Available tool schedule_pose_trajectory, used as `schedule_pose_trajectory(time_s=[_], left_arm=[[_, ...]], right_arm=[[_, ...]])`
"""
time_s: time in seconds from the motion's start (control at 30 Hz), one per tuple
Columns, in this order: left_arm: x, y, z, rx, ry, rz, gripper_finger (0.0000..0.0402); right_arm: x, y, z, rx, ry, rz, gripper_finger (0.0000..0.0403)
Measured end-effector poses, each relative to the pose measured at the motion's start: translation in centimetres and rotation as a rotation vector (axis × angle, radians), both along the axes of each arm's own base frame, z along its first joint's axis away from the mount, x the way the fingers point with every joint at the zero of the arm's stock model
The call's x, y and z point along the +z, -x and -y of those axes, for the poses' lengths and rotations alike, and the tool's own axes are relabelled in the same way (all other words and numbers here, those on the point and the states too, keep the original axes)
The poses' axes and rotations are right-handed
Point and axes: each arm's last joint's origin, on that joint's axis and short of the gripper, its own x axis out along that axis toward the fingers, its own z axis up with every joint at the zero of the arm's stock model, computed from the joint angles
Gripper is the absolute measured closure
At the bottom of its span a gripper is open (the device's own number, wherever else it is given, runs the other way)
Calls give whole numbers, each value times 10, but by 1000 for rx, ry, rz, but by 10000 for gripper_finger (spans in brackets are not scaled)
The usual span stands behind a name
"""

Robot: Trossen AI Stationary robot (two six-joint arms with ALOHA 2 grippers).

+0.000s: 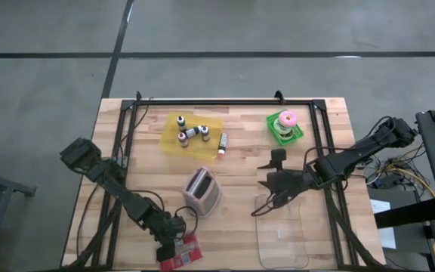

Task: Pick & Place Food Item
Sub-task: Put the popcorn bag into the transparent bin

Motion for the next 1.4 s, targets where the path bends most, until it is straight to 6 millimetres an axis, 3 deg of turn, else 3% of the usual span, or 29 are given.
schedule_pose_trajectory(time_s=[0.37,0.77,1.03,1.2,1.4], left_arm=[[-8,-3,9,-2,-11,-24,124],[-3,18,-18,45,-312,-165,150],[25,45,-51,114,-599,-206,177],[41,51,-60,131,-589,-197,179],[68,54,-61,188,-449,-97,179]], right_arm=[[-2,5,-3,-23,11,-19,177],[-2,5,-2,-35,30,-11,177],[-2,4,-2,-48,44,-3,177],[-2,4,-2,-50,41,-2,177],[-2,5,-2,-51,41,-2,177]])
